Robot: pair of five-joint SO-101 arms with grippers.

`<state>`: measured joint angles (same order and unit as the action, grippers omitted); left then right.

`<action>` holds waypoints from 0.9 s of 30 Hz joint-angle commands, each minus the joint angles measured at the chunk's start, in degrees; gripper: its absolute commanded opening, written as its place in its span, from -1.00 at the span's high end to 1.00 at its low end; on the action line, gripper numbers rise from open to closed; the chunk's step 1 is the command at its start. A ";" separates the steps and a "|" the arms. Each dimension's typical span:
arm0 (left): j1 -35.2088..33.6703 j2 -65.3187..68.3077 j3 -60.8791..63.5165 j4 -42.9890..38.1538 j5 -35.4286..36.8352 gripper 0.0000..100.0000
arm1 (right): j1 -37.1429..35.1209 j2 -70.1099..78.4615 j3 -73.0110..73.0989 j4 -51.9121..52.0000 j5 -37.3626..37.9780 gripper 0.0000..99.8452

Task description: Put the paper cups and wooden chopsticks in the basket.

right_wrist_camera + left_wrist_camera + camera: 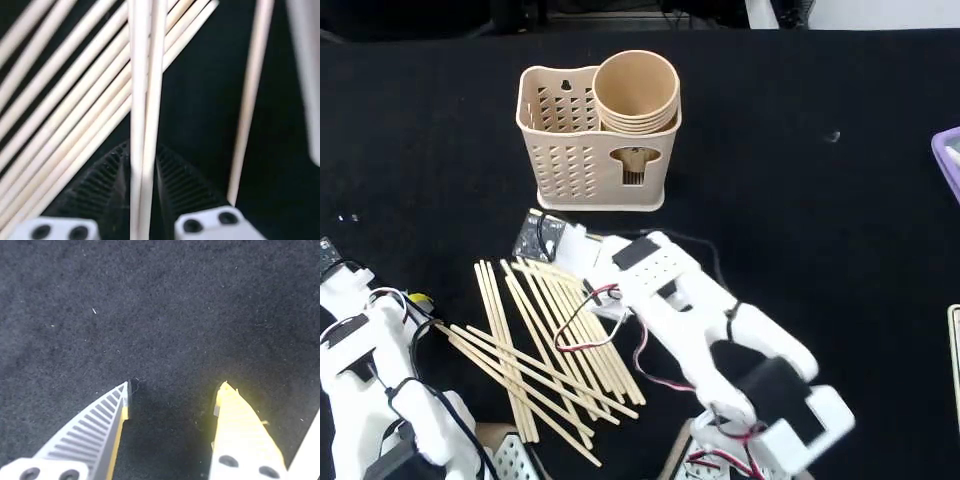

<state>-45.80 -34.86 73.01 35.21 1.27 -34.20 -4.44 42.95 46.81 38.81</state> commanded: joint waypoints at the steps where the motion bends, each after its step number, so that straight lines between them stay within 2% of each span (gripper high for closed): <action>1: 0.57 -0.62 -0.66 -0.79 -0.53 0.44 | 5.19 1.01 -0.22 -0.97 0.62 0.97; 3: 0.66 -0.62 -0.75 -0.79 -0.53 0.44 | 6.95 1.01 -0.31 0.00 0.44 0.96; 7: 0.84 -0.62 -0.75 -0.79 -0.53 0.44 | 7.03 0.40 -0.40 2.99 0.26 0.67; 9: 0.84 -0.62 -0.75 -0.79 -0.53 0.44 | 6.51 -0.04 -0.31 2.99 0.53 0.61; 16: 0.84 -0.62 -0.84 -0.79 -0.53 0.44 | 4.57 0.40 -3.47 1.14 0.62 0.75; 21: 0.75 -0.62 -0.84 -0.79 -0.53 0.44 | 4.66 0.40 -5.67 1.49 0.26 0.98; 27: 0.75 -0.62 -0.84 -0.79 -0.53 0.44 | 3.52 0.40 -2.95 1.49 0.09 0.79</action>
<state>-45.80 -34.86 73.01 35.21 1.27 -29.01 -3.12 40.31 48.75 38.81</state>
